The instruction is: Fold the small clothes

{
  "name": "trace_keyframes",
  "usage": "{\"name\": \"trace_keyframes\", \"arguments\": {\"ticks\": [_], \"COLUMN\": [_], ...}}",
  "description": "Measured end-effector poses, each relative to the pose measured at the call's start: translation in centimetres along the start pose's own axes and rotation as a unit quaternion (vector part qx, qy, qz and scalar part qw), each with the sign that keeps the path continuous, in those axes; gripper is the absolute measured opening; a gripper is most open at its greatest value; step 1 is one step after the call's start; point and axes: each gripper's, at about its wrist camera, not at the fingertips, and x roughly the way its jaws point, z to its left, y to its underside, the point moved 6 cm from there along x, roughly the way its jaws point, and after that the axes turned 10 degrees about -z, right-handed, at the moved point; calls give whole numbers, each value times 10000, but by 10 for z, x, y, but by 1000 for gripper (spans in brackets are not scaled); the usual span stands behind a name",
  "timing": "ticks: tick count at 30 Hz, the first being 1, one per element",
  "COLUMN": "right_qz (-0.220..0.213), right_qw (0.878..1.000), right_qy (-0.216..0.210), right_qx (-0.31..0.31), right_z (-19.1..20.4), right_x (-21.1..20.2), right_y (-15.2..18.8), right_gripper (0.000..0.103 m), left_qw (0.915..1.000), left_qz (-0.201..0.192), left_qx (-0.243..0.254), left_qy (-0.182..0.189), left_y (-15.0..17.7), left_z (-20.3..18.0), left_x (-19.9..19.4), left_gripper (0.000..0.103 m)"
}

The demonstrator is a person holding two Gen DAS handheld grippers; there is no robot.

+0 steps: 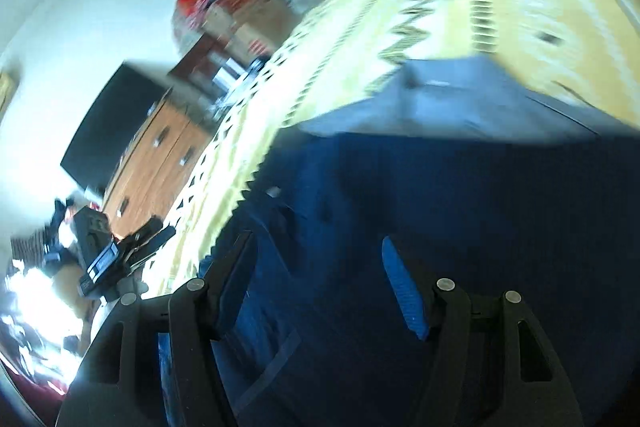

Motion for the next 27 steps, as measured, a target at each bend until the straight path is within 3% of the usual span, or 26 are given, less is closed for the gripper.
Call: {"name": "trace_keyframes", "arguments": {"ticks": [5,8,12,14,16,19,21,24,27], "right_qz": [581,1079,854,520,458,634,714,639,573], "right_qw": [9971,9901,9832,9836,9798,9705,9727,9809,9851], "right_qy": [196,578,896,744,526,422,366,430,578], "right_qx": [-454,-689,-1342,-1558,-1876,-2288,-2179,-1784,-1512], "right_z": [22,18,39,61,87,113,117,108,96], "right_x": [99,142,137,117,102,91,84,71,61], "right_y": [0,25,31,32,48,85,104,115,121], "right_gripper": [70,83,83,83,83,83,83,83,83], "left_qw": [9984,9966,9963,9961,9959,9984,9945,9803,9619], "left_qz": [-89,-119,-58,-5,112,272,359,710,1161], "left_qx": [-68,-74,-92,-149,-96,328,982,1815,2465], "left_qy": [-562,-809,-850,-866,-896,-358,86,320,242], "left_y": [-5,-5,1,8,14,22,27,40,56], "left_z": [57,80,97,107,113,85,47,10,-3], "left_x": [-23,-32,-34,-34,-32,-31,-32,-14,21], "left_gripper": [85,85,85,85,85,85,86,88,86]}}
